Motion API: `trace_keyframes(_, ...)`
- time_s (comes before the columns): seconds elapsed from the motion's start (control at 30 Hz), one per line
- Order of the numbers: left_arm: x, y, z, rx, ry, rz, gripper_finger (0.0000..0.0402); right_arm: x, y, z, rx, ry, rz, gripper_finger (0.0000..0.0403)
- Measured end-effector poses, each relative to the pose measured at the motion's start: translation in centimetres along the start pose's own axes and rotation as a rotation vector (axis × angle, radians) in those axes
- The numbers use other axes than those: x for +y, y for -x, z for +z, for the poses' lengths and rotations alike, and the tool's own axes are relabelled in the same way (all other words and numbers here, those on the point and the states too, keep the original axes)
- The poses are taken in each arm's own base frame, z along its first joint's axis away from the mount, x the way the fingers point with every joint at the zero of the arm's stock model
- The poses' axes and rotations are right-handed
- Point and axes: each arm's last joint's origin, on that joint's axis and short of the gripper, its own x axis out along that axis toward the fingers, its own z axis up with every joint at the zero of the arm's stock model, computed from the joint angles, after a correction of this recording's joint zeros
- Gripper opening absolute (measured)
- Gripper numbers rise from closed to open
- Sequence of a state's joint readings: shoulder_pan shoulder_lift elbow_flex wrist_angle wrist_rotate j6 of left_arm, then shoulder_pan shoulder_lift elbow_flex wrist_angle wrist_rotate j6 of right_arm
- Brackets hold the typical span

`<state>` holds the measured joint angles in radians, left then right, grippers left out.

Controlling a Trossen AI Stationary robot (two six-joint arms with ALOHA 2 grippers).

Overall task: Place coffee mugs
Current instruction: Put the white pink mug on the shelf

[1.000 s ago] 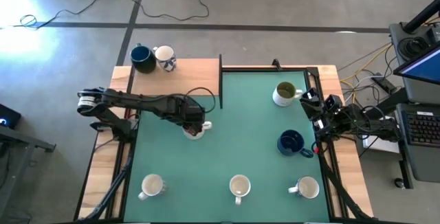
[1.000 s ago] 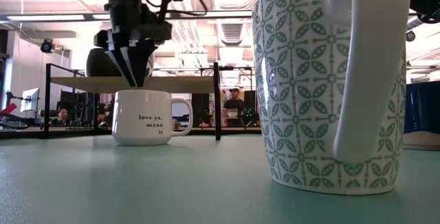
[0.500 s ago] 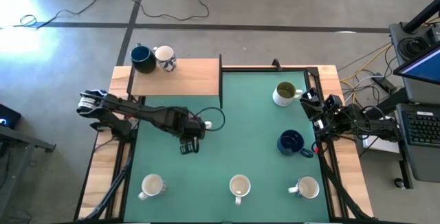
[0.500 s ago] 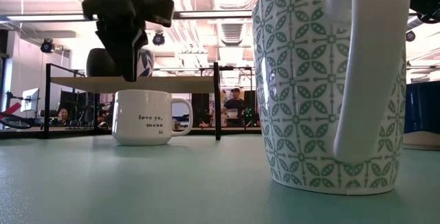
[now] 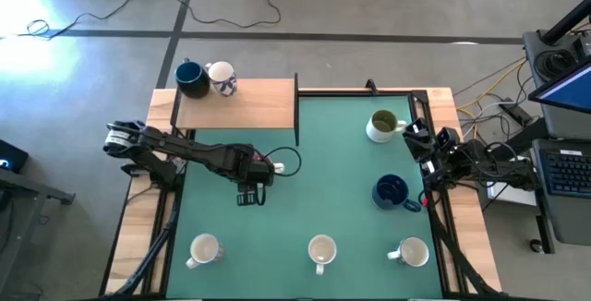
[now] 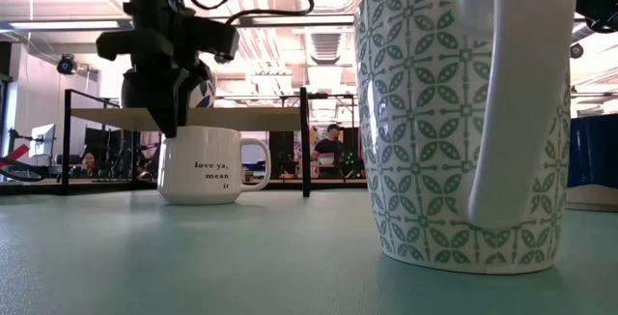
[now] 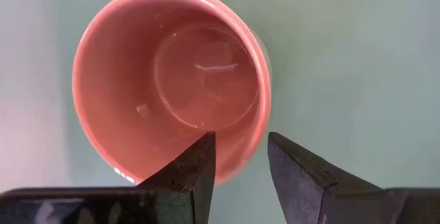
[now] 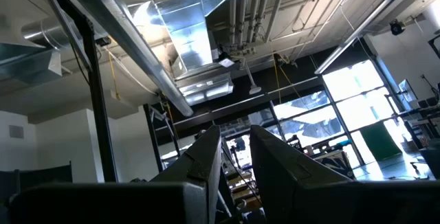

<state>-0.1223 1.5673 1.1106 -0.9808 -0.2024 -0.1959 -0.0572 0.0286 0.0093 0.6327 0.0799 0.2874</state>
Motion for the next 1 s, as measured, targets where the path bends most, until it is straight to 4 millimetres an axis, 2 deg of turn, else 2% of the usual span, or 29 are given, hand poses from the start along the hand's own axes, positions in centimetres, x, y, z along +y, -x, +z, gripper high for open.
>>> trace_keyframes(0.23,-0.1,-0.6,0.1,-0.036,-0.093,-0.007,0.0092,0.0,0.0,0.0,0.0,0.0,0.0,0.0068)
trace_keyframes(0.5,-0.2,-0.6,0.2,-0.039,-0.084,-0.07,0.0013,0.0,0.0,0.0,0.0,0.0,0.0,0.0068)
trace_keyframes(0.73,0.1,-0.4,0.4,-0.016,0.192,-0.097,0.0006,0.0,0.0,0.0,0.0,0.0,0.0,0.0068)
trace_keyframes(1.0,1.0,1.0,1.6,-0.061,0.403,-0.116,0.0005,0.0,0.0,0.0,0.0,0.0,0.0,0.0068)
